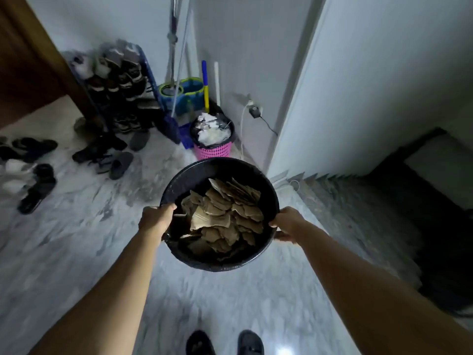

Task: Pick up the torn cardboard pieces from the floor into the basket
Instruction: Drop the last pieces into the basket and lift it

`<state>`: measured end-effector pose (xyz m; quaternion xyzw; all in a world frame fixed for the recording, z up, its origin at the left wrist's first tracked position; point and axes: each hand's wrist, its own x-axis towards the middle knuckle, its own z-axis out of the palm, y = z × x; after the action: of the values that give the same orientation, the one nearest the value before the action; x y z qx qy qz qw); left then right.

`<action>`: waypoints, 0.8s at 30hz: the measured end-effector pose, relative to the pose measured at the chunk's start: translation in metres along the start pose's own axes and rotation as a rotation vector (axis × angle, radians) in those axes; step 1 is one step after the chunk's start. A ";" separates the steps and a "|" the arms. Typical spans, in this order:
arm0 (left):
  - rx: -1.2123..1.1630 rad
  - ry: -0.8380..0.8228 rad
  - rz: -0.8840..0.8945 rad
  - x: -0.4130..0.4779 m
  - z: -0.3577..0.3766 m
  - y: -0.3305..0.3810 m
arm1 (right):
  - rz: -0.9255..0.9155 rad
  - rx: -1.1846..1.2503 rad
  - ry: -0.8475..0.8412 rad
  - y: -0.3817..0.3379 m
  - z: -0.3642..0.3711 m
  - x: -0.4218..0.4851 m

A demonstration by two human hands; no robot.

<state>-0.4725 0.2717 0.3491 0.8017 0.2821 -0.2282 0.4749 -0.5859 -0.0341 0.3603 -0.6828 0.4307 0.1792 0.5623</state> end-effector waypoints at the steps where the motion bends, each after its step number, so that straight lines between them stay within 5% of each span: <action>1: 0.007 -0.010 0.013 0.005 0.017 0.021 | 0.005 0.019 0.020 -0.008 -0.013 0.011; 12: 0.132 -0.166 0.035 0.154 0.156 0.175 | 0.204 0.207 0.142 -0.082 -0.062 0.179; 24: 0.272 -0.125 -0.098 0.376 0.265 0.204 | 0.336 0.176 0.091 -0.116 -0.024 0.438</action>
<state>-0.0847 0.0445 0.1222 0.8281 0.2573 -0.3367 0.3669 -0.2522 -0.2262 0.1195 -0.5569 0.5775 0.2011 0.5621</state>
